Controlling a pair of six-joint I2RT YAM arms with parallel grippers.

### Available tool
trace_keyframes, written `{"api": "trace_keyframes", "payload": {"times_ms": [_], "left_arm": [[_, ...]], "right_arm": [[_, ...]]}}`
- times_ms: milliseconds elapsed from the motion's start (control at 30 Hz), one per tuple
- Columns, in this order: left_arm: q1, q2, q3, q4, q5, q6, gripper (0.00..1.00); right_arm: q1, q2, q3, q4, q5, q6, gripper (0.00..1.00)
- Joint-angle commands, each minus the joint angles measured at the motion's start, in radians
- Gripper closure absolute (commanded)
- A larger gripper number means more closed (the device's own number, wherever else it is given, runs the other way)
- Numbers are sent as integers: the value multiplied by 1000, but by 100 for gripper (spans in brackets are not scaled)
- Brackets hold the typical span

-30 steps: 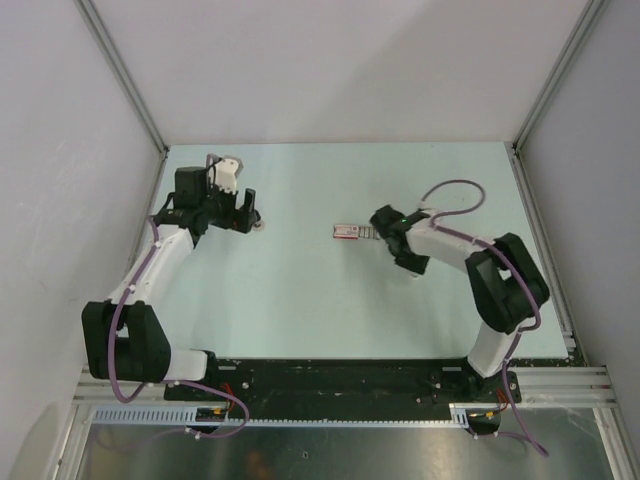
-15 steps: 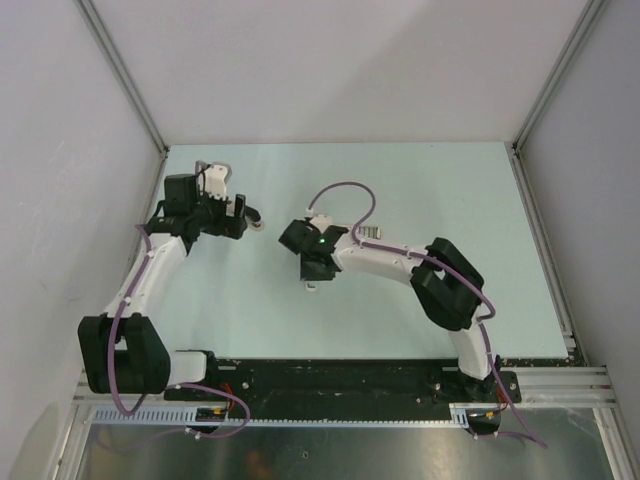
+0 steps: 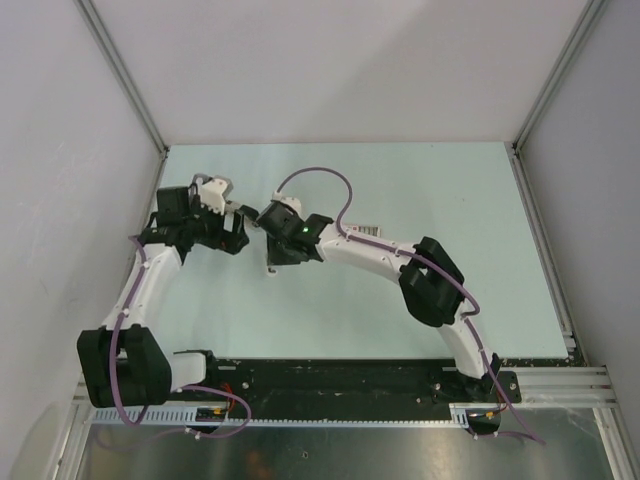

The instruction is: Unload the staples from the stapler

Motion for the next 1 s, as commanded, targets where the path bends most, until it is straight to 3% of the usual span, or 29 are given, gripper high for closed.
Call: {"api": "trace_keyframes", "payload": {"times_ms": [0,300,833,967], "left_arm": [[9,-44,-42,-47,211,112,1],[25,-54,-93,-55,437,191,1],[31,4,-160,-53,435,375,8],[32,21,-168,-54,437,421,19]], "right_arm": [[-24,-16,83,122,-1,25,100],[-35,-30,77,217,-31,92,100],[-59,-89,-18,293,-102,109,100],[-51,-103,-34,299,-105,101,100]]}}
